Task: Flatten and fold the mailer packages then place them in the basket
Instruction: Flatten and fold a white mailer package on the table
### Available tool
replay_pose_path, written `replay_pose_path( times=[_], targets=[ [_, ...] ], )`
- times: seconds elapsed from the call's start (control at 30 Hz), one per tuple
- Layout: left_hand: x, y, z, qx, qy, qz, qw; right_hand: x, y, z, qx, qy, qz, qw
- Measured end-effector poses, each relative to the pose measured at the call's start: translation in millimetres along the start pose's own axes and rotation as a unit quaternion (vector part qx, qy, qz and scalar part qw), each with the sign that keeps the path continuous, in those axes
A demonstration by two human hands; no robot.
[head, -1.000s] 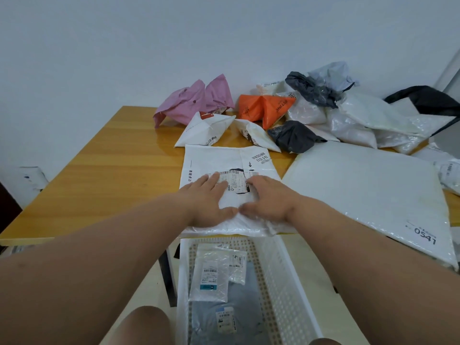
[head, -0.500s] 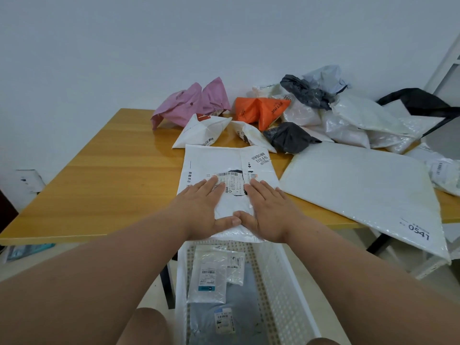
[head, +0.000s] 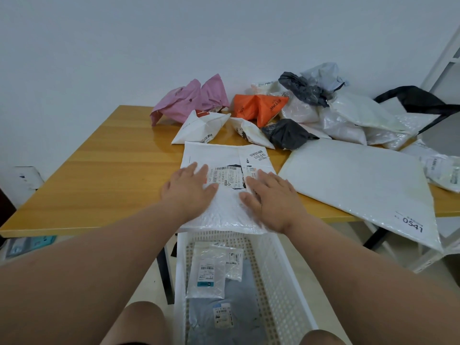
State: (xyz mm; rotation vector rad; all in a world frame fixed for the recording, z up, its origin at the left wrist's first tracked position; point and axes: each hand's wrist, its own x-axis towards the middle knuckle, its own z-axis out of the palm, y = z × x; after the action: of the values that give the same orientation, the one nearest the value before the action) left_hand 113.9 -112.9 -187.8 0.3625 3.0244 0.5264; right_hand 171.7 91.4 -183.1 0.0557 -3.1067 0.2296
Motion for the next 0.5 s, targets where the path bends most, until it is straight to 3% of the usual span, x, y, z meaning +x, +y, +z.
replay_pose_path(
  times=[0.13, 0.23, 0.3, 0.5],
  targets=[
    [4, -5, -1, -0.051, 0.031, -0.119, 0.991, 4, 5, -1, 0.042, 0.070, 0.140, 0.987],
    [9, -6, -2, -0.091, 0.034, -0.131, 0.987, 11, 3, -2, 0.053, 0.043, 0.199, 0.978],
    [12, -5, -6, -0.183, 0.035, -0.140, 0.972, 19, 2, -6, 0.090, 0.026, 0.214, 0.972],
    [16, -12, -20, -0.493, 0.030, -0.254, 0.831, 29, 1, -27, 0.268, 0.041, 0.282, 0.920]
  ],
)
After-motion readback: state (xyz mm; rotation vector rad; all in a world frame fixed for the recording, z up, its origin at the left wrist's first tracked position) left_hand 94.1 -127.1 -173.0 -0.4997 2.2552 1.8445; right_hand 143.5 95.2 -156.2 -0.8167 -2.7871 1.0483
